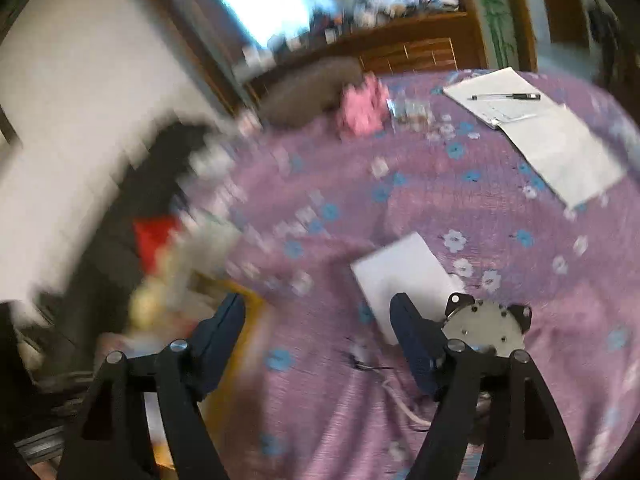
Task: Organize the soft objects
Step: 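Lower the sachet into the tray with the left gripper while the right grasps the white foam block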
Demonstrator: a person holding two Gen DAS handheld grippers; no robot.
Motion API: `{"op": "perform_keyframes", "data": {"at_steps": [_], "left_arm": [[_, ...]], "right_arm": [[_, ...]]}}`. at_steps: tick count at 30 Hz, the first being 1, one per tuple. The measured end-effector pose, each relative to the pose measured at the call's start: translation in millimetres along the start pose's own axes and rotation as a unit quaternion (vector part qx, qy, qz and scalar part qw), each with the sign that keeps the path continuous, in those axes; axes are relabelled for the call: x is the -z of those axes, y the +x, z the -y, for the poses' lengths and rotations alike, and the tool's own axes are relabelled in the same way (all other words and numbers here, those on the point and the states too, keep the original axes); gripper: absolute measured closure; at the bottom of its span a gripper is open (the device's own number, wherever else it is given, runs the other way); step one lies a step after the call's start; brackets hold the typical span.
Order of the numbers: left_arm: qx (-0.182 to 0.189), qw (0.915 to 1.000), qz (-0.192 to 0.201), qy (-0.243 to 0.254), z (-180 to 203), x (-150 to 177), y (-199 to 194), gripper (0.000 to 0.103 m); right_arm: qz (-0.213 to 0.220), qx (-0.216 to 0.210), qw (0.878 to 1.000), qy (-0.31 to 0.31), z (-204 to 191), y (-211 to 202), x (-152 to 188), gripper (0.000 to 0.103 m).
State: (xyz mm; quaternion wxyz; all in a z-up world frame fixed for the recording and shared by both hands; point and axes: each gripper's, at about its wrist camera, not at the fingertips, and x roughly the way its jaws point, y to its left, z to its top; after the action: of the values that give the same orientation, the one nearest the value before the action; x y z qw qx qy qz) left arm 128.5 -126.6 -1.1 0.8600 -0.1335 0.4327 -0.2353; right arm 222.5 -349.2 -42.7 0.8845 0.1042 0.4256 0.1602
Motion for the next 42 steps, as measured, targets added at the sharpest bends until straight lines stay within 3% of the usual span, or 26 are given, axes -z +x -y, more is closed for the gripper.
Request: {"op": "perform_keyframes", "data": {"at_steps": [3,6,11,13,15,16,22,25,30,33,37,38,42], "left_arm": [[-0.005,0.9997,0.023,-0.01,-10,9,-21,0.095],[0.007,0.9994,0.031,-0.015,-19,11,-32,0.095],[0.018,0.9987,0.044,-0.018,-30,13,-44,0.095],[0.021,0.9985,0.048,-0.016,-32,13,-49,0.095],[0.024,0.9983,0.051,-0.015,-35,14,-52,0.095],[0.028,0.998,0.055,-0.014,-37,14,-54,0.095],[0.03,0.9975,0.056,-0.031,-51,16,-58,0.095],[0.029,0.9969,0.064,-0.037,-56,19,-67,0.095],[0.024,0.9961,0.073,-0.044,-59,25,-78,0.095],[0.019,0.9954,0.078,-0.053,-63,31,-87,0.095],[0.011,0.9937,0.088,-0.069,-69,42,-100,0.095],[0.008,0.9932,0.092,-0.07,-70,45,-104,0.095],[-0.003,0.9917,0.1,-0.08,-73,54,-116,0.095]], "right_arm": [[-0.045,0.087,0.995,-0.035,-18,29,-9,0.028],[-0.063,0.16,0.984,-0.05,-25,56,-18,0.028],[-0.082,0.227,0.967,-0.075,-27,91,-23,0.03],[-0.091,0.247,0.962,-0.079,-25,100,-21,0.035],[-0.103,0.269,0.954,-0.085,-25,111,-18,0.049],[-0.098,0.285,0.949,-0.091,-23,114,-16,0.051],[-0.068,0.291,0.95,-0.093,-26,104,-13,0.065],[-0.032,0.284,0.954,-0.088,-32,85,-15,0.079],[0.036,0.244,0.965,-0.083,-49,41,-12,0.087],[0.075,0.193,0.975,-0.075,-64,5,-2,0.087],[0.105,0.072,0.991,-0.048,-73,-42,18,0.087],[0.108,0.025,0.993,-0.04,-76,-53,29,0.087],[0.103,-0.109,0.988,-0.02,-84,-74,64,0.087]]}}
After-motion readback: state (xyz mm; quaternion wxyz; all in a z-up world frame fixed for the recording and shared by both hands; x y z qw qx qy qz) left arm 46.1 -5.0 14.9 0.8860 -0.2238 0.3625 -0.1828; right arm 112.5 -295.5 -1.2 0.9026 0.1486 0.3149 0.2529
